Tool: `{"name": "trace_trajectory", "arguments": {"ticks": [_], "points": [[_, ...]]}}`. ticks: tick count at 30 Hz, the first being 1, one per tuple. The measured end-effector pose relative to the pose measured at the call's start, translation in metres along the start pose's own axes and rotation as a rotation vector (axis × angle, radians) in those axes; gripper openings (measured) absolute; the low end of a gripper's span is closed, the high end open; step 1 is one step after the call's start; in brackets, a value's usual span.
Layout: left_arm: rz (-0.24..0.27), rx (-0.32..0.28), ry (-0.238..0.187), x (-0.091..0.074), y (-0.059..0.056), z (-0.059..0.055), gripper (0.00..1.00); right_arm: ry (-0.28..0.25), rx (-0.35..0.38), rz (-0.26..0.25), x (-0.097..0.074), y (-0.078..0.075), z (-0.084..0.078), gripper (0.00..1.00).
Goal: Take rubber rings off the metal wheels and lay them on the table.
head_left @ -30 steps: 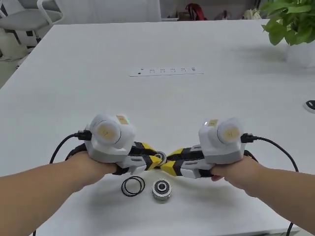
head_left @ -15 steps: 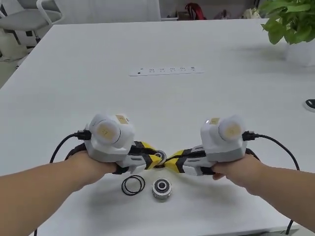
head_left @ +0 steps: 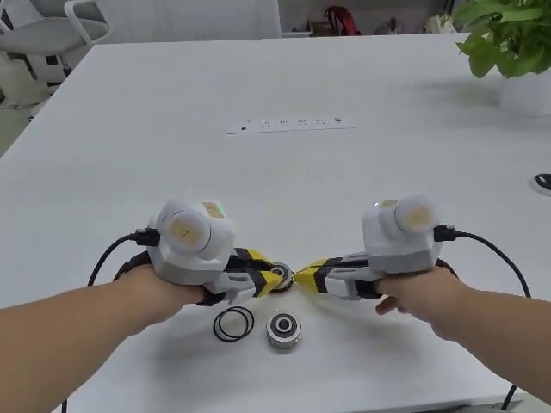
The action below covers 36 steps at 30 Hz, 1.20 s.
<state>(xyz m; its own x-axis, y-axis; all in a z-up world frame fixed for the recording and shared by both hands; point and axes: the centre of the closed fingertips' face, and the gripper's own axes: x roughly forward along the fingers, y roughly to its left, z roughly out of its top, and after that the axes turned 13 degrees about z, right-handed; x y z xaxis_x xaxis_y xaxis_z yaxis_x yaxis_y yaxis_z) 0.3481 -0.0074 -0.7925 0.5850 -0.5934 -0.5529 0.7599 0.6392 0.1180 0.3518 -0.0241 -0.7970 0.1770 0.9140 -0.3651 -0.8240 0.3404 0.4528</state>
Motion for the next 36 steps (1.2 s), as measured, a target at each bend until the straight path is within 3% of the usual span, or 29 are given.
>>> {"name": "trace_trajectory", "arguments": {"ticks": [18,36], "points": [[0.037,0.019,0.012,0.000,0.000,0.000,0.12,0.004,-0.012,-0.009,0.003,0.005,0.004,0.00],[0.045,0.025,0.023,0.000,0.000,-0.001,0.12,0.002,-0.034,0.039,0.007,0.016,0.008,0.00]]}}
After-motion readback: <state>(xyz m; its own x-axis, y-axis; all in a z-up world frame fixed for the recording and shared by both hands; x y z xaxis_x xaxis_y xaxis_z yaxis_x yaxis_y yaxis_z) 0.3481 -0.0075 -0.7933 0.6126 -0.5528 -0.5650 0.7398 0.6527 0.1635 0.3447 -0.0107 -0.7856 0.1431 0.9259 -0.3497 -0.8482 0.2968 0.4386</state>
